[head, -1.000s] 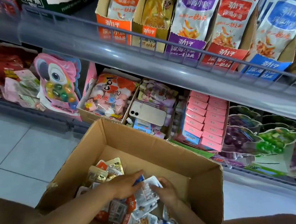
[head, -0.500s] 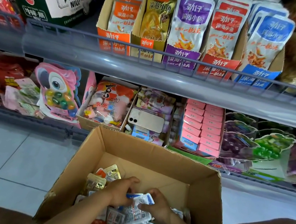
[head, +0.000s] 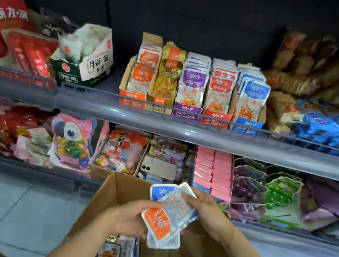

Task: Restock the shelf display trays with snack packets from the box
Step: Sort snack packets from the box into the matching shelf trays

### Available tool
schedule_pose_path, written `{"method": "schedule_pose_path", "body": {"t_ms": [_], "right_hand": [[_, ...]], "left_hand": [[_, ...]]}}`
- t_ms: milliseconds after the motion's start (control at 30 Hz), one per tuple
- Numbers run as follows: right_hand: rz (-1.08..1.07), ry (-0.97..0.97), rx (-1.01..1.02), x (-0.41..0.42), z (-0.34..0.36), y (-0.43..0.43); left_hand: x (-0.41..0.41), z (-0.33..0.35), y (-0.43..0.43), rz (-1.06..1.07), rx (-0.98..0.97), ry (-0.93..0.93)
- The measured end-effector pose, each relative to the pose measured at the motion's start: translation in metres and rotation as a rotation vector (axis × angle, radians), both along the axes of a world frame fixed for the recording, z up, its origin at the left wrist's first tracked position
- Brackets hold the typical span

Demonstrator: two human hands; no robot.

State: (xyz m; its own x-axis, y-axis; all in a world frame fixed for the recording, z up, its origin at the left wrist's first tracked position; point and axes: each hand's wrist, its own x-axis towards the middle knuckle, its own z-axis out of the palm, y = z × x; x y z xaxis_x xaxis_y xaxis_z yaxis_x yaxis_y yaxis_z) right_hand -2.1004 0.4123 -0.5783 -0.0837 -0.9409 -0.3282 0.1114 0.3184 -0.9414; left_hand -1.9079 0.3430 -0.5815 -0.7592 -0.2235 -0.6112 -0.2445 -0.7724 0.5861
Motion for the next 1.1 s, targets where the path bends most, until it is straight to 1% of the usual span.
{"method": "schedule_pose_path", "body": {"t_ms": [100, 167, 233, 333, 433, 533, 600, 700, 767, 833, 900, 967, 1033, 1100], "right_hand": [[-0.002, -0.024, -0.058, 0.008, 0.026, -0.005], [-0.018, 0.017, -0.112, 0.012, 0.045, -0.009], [-0.036, 0.084, -0.163, 0.013, 0.062, -0.013], [0.015, 0.158, -0.215, 0.016, 0.082, -0.016], [-0.006, 0.134, -0.229, 0.021, 0.096, -0.019], [0.012, 0.141, -0.201, 0.025, 0.107, -0.024], [0.07, 0.176, -0.178, 0.026, 0.116, -0.029], [0.125, 0.205, -0.166, 0.028, 0.132, -0.037], [0.189, 0.261, -0.146, 0.029, 0.139, -0.04], [0.285, 0.306, -0.124, 0.032, 0.14, -0.04], [0.318, 0.305, -0.117, 0.033, 0.138, -0.04], [0.236, 0.223, -0.147, 0.031, 0.138, -0.042], [0.071, 0.07, -0.198, 0.028, 0.139, -0.046], [-0.082, 0.008, -0.269, 0.029, 0.145, -0.049]], "left_hand": [[0.0, 0.034, 0.005, 0.021, 0.029, 0.211], [0.001, 0.051, 0.007, -0.01, -0.018, 0.278], [0.002, 0.065, 0.007, 0.004, -0.151, 0.225], [0.008, 0.08, 0.0, 0.188, -0.319, 0.059], [0.016, 0.097, -0.004, 0.377, -0.397, 0.021], [0.024, 0.111, -0.007, 0.495, -0.437, 0.019], [0.031, 0.12, -0.01, 0.5, -0.476, 0.003], [0.041, 0.133, -0.015, 0.353, -0.577, -0.068], [0.044, 0.139, -0.018, 0.287, -0.589, -0.081], [0.043, 0.144, -0.021, 0.315, -0.579, -0.038], [0.041, 0.147, -0.025, 0.437, -0.553, 0.009], [0.041, 0.151, -0.028, 0.571, -0.521, 0.051], [0.043, 0.153, -0.032, 0.656, -0.492, 0.064], [0.041, 0.154, -0.031, 0.719, -0.471, 0.057]]}}
